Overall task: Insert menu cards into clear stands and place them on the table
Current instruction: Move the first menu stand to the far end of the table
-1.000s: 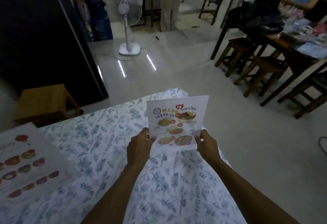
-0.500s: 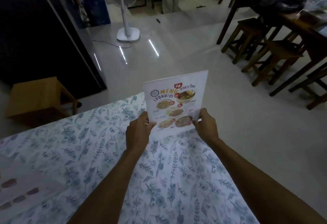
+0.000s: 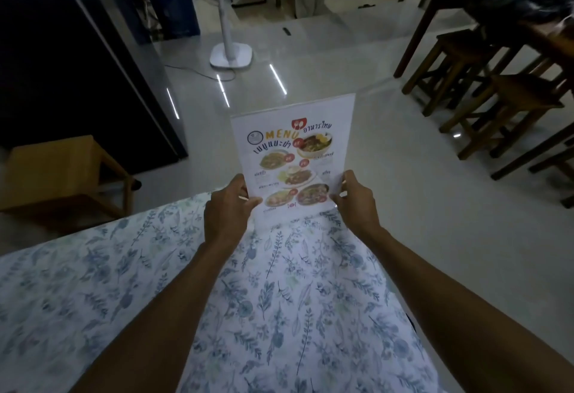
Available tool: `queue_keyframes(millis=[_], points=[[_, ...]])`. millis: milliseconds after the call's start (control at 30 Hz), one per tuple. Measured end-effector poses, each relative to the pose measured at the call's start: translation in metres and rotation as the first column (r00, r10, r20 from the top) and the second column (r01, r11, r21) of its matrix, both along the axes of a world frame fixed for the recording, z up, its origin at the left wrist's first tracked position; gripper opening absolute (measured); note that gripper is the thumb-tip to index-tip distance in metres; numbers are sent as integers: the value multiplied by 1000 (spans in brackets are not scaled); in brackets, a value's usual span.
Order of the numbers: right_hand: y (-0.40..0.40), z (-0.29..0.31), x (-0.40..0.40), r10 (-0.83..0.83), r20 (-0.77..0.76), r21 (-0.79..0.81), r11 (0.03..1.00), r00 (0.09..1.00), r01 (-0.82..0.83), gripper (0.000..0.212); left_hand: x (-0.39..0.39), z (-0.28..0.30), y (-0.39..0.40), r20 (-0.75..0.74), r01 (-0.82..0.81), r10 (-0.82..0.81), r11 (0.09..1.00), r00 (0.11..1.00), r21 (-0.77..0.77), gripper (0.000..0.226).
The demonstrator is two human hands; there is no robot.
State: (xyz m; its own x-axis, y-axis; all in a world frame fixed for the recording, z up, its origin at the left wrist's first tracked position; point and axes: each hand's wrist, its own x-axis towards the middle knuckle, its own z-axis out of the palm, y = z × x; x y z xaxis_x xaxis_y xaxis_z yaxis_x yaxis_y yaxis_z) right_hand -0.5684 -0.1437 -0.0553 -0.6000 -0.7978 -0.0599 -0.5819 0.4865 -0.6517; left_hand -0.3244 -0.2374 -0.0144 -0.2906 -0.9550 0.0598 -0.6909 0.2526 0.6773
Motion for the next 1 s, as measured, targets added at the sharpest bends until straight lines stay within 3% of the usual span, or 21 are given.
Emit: queue_keyframes(millis=[633,1000], points=[[-59,-4,-23,59,-8,-48,997,998,-60,22,-19,-5,-56,-9,-42,41,999,999,-19,34],[-61,0,-25,71,9,30,997,997,-71,29,-17,-4,-57,37,-27,25,999,999,46,34]])
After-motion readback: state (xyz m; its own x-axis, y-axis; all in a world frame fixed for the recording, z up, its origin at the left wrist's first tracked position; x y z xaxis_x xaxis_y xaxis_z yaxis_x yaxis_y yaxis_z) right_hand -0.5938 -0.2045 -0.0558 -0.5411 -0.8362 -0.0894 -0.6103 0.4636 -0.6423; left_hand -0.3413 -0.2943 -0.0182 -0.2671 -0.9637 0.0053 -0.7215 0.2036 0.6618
